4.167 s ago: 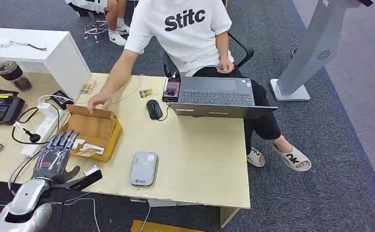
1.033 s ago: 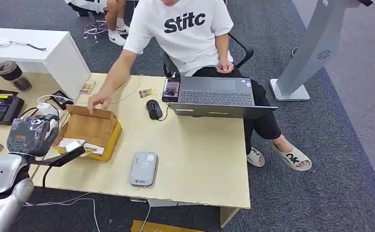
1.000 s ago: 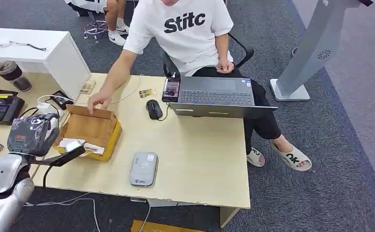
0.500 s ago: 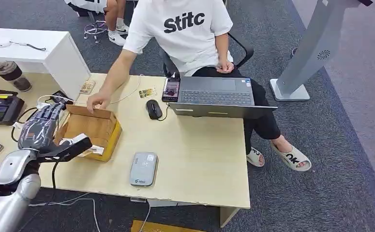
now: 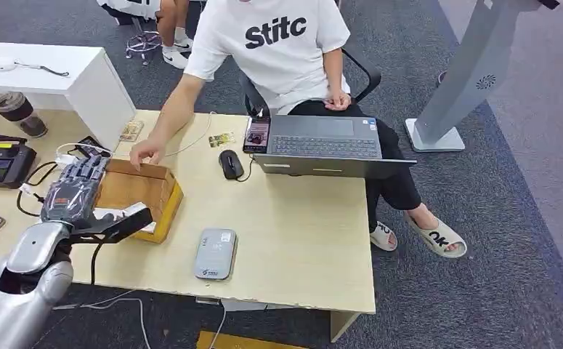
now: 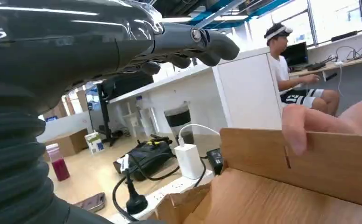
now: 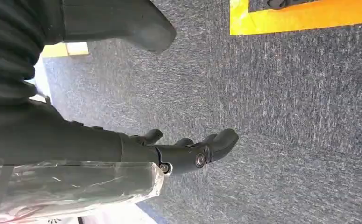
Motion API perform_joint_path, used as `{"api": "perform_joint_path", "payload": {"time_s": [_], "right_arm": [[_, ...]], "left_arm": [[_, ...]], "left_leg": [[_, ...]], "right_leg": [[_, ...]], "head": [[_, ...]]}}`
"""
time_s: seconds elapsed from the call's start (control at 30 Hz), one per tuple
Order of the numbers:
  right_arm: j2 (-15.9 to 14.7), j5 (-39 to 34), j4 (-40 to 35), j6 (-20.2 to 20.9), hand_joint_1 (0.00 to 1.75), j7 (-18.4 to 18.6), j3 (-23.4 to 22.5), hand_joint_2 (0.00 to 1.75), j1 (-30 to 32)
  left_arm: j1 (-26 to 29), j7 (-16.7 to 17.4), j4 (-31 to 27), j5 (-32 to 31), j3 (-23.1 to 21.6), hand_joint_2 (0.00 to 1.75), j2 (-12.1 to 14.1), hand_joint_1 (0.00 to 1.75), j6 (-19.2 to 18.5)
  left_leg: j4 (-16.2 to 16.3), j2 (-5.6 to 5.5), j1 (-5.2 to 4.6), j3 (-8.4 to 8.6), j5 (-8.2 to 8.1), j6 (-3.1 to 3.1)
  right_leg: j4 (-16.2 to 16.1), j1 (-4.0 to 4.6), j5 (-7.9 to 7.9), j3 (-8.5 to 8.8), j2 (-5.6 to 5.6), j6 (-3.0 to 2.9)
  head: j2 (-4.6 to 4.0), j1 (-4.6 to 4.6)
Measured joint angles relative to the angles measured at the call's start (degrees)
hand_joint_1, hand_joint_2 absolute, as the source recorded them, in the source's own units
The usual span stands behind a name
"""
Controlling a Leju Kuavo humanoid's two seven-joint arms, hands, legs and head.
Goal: Pass the card to the sensor for recognition and then transmit it.
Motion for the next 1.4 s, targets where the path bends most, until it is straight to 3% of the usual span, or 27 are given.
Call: {"api": "perform_joint_path", "payload": {"time_s": [0.1, 0.3, 0.63, 0.87, 1.27, 1.4], "right_arm": [[0.0, 0.0, 0.0, 0.0, 0.00, 0.2, -0.2, 1.75, 0.0], [0.0, 0.0, 0.0, 0.0, 0.00, 0.5, -0.8, 1.75, 0.1], [0.0, 0.1, 0.0, 0.0, 0.00, 0.6, -1.2, 1.75, 0.2], [0.1, 0.2, 0.0, 0.0, 0.00, 0.3, -1.9, 1.75, 0.4], [0.2, 0.4, 0.0, 0.1, 0.00, 0.2, -2.4, 1.75, 0.4], [0.2, 1.4, 0.0, 0.8, 0.00, 0.7, -2.4, 1.75, 0.4]], "left_arm": [[-0.1, 0.9, 0.0, -0.9, -0.5, 1.75, -0.2, 0.00, 0.5], [-0.3, 6.3, -0.8, -8.0, -1.2, 1.75, 0.7, 0.00, 2.2], [0.6, 7.6, -2.9, -9.7, -0.9, 1.75, 3.6, 0.00, 2.0], [4.5, 6.3, -4.6, -8.5, 2.1, 1.75, 4.5, 0.00, 1.0], [9.8, 7.0, -5.1, -10.0, 4.0, 1.75, 3.2, 0.00, 1.8], [9.7, 4.0, -1.7, -11.9, 4.1, 1.75, 0.8, 0.00, 6.1]], "left_leg": [[0.0, 0.00, 0.00, 0.00, 0.00, 0.00], [0.0, 0.00, 0.00, -0.02, 0.00, 0.00], [0.0, 0.00, 0.00, -0.06, 0.00, 0.01], [0.0, 0.00, 0.00, -0.06, 0.00, 0.01], [0.0, -0.01, 0.00, -0.08, 0.00, 0.01], [0.0, -0.02, -0.01, -0.07, 0.00, 0.01]], "right_leg": [[0.0, 0.00, 0.00, 0.00, 0.00, 0.00], [0.0, 0.00, 0.00, 0.00, 0.00, 0.00], [0.0, 0.00, 0.00, 0.01, -0.01, 0.00], [0.0, 0.00, -0.01, 0.00, -0.01, 0.00], [0.0, 0.00, -0.01, -0.01, -0.04, 0.01], [0.0, 0.00, -0.01, -0.01, -0.06, 0.01]], "head": [[0.00, 0.00], [0.00, 0.02], [0.00, 0.00], [0.00, 0.00], [0.00, 0.00], [0.00, 0.00]]}}
